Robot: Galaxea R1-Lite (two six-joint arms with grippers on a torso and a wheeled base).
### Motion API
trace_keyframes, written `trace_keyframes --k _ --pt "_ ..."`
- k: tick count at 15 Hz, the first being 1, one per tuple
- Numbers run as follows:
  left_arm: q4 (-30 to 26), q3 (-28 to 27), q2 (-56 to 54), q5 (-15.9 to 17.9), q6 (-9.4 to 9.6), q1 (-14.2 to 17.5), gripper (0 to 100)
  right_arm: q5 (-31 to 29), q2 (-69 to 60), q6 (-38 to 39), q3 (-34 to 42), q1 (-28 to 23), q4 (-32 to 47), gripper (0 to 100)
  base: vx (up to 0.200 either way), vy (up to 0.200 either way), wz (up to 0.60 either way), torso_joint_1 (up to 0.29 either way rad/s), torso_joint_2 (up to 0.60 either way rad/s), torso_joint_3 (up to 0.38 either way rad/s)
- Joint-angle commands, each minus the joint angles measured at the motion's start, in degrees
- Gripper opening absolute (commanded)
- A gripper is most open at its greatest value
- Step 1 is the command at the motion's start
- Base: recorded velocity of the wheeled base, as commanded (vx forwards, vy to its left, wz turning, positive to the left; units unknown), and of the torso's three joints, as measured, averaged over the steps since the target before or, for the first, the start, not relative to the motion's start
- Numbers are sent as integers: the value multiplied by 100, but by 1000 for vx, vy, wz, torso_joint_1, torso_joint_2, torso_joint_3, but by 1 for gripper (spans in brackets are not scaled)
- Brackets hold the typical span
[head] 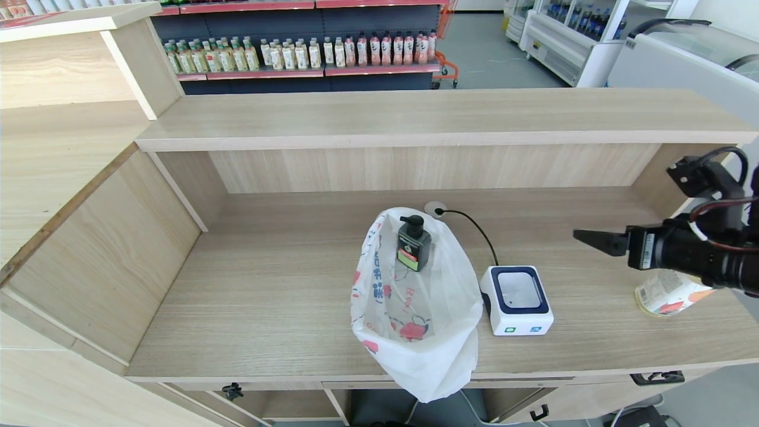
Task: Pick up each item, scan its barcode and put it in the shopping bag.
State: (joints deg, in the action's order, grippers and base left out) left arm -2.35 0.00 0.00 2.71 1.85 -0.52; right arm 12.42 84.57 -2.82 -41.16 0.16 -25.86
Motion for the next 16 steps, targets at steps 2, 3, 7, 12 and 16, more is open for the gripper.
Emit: trace_keyframes --k 2,3,7,12,16 --pt "-2 0 0 2 -1 0 100 -161 -872 97 292 -236 81 100 0 0 0 0 0 0" --pt "-2 0 0 2 -1 0 100 -179 -1065 97 398 -236 90 100 0 0 0 0 0 0" --pt "-2 0 9 2 -10 0 100 -188 -1214 62 415 -376 169 100 0 0 0 0 0 0" --pt "-2 0 0 2 17 0 100 -381 -1592 -35 767 -684 555 100 0 -160 0 2 -1 2" --pt "-2 0 0 2 -10 0 100 -381 -1926 -44 1127 -684 564 100 0 -150 0 5 -1 2"
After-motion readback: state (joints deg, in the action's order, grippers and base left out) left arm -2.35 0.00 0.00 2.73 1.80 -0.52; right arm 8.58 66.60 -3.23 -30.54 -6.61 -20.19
